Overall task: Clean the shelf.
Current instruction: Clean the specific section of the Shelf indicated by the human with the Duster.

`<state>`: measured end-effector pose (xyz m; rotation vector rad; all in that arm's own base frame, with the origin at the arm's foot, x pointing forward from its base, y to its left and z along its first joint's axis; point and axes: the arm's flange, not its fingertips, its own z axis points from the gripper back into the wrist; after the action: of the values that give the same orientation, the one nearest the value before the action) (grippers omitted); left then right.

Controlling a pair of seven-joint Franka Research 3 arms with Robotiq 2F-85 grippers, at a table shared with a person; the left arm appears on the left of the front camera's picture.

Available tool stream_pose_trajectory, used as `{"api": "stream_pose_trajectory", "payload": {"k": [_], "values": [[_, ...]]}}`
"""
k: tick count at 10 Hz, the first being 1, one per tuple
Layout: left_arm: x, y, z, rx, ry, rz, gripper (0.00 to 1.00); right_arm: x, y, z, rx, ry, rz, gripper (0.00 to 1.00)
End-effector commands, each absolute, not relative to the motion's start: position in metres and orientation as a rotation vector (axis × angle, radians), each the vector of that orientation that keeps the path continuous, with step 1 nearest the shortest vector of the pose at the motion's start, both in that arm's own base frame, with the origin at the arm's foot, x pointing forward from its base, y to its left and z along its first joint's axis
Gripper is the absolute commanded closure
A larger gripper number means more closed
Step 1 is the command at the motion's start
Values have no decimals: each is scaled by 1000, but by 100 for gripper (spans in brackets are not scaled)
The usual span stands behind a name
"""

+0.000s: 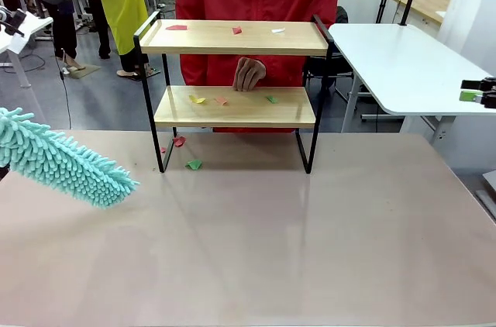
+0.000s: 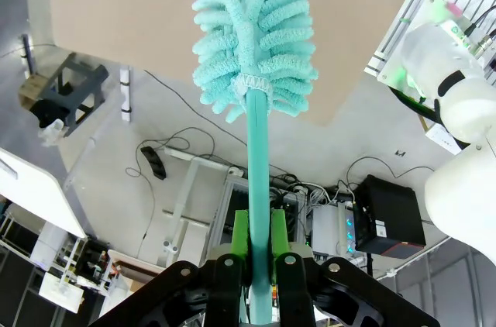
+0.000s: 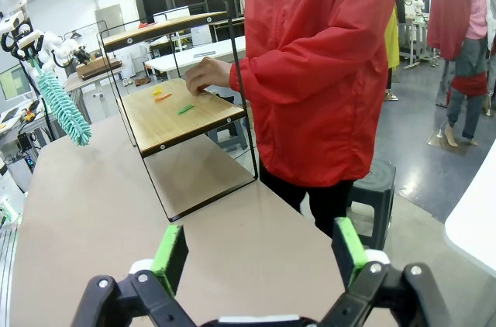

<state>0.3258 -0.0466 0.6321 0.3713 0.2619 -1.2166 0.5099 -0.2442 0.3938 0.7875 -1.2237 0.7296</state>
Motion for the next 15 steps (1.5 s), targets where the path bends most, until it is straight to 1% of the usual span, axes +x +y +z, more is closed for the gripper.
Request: {"api": "stream_pose_trajectory", "payload": {"k": [1, 9, 12, 15], "values": [[324, -46, 636, 356, 260, -1220, 87, 509, -242, 397, 787, -1228, 733, 0], [326, -47, 632, 371, 262, -1217, 87, 509, -242, 397, 787, -1228, 733, 0], [321, -37, 629, 202, 116, -1298, 87, 509, -242, 397, 787, -1228, 733, 0], [321, -65, 615, 12, -86, -1375, 87, 509, -242, 397, 787, -1228, 733, 0]]}}
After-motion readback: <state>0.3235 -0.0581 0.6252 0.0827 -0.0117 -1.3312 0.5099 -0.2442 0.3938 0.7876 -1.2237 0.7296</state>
